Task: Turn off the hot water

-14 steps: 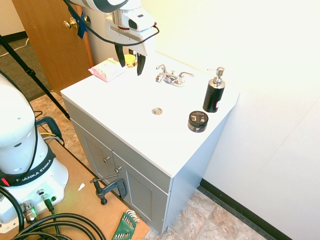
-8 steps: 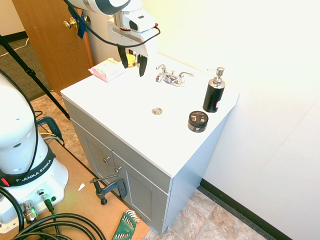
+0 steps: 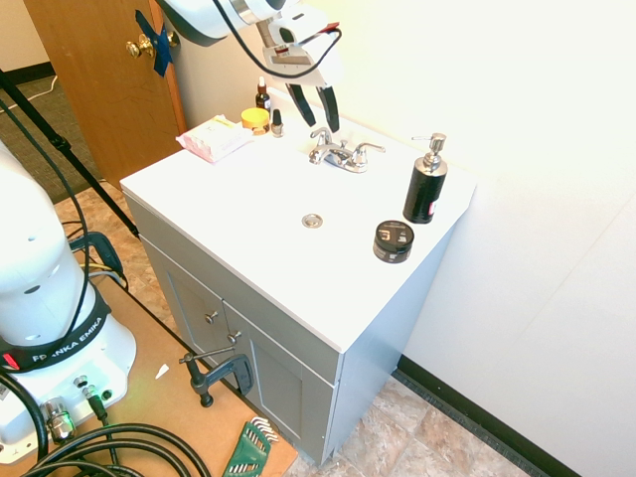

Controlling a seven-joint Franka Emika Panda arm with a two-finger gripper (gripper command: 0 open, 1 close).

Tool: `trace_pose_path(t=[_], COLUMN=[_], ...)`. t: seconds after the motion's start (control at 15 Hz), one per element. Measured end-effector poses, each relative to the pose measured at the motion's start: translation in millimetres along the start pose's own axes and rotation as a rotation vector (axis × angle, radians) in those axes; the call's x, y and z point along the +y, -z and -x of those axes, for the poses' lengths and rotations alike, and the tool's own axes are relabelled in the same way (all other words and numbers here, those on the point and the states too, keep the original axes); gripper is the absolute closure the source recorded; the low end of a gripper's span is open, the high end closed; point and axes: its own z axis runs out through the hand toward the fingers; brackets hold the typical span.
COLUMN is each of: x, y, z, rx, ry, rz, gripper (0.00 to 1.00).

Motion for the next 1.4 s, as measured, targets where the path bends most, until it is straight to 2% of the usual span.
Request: trace_pose_path(t=[0.2, 0.6, 0.87, 1.13, 1.4], x=[-20, -54, -63, -72, -90], y=[-15, -36, -51, -46, -46], z=[13, 25, 30, 50, 62], rx=[0.055, 0.103, 0.082, -0.023, 0.012], ry=[-0.015, -0.006, -0.007, -0.004, -0.021], rz=[0.016, 0.045, 0.059, 0.044, -0.021], gripper=[0.00, 0.00, 0.00, 0.00, 0.00])
